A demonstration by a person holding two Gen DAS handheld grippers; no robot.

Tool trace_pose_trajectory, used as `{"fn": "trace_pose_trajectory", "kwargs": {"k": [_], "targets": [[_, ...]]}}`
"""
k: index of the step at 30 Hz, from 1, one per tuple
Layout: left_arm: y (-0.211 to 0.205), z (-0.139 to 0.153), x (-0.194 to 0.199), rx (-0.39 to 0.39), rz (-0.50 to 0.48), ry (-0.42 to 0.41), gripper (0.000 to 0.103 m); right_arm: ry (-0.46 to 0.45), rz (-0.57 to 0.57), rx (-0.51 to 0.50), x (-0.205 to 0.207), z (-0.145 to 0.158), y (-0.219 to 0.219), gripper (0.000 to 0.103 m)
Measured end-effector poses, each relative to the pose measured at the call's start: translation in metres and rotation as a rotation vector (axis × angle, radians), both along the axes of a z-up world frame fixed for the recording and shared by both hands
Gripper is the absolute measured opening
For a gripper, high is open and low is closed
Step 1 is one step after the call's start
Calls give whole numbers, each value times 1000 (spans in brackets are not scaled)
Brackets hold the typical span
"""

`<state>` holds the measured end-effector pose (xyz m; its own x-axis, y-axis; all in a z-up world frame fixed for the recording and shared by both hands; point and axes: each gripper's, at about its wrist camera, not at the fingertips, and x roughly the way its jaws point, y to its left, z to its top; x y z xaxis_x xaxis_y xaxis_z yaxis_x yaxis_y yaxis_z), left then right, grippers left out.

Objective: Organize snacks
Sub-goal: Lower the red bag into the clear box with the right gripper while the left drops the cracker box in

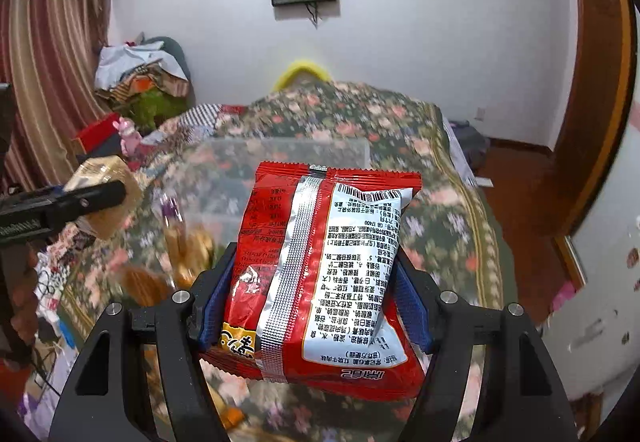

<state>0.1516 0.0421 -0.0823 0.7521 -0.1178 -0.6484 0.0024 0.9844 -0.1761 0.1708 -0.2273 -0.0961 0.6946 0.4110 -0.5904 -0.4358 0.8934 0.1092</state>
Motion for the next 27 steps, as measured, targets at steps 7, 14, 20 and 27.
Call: {"fn": "trace_pose_trajectory", "kwargs": {"k": [7,14,20,27], "targets": [[5,3,30,3,10,5,82,-39,8,24,18,12,17,68],[6,-8,61,8,18,39,82,-30,17,28,44,8,33,68],[7,-20,88,20,42,60,82,13,24,24,68,-4,43,68],[6,-32,111,27,44,84,82,55,28,-29,97,-20,57,68]]}}
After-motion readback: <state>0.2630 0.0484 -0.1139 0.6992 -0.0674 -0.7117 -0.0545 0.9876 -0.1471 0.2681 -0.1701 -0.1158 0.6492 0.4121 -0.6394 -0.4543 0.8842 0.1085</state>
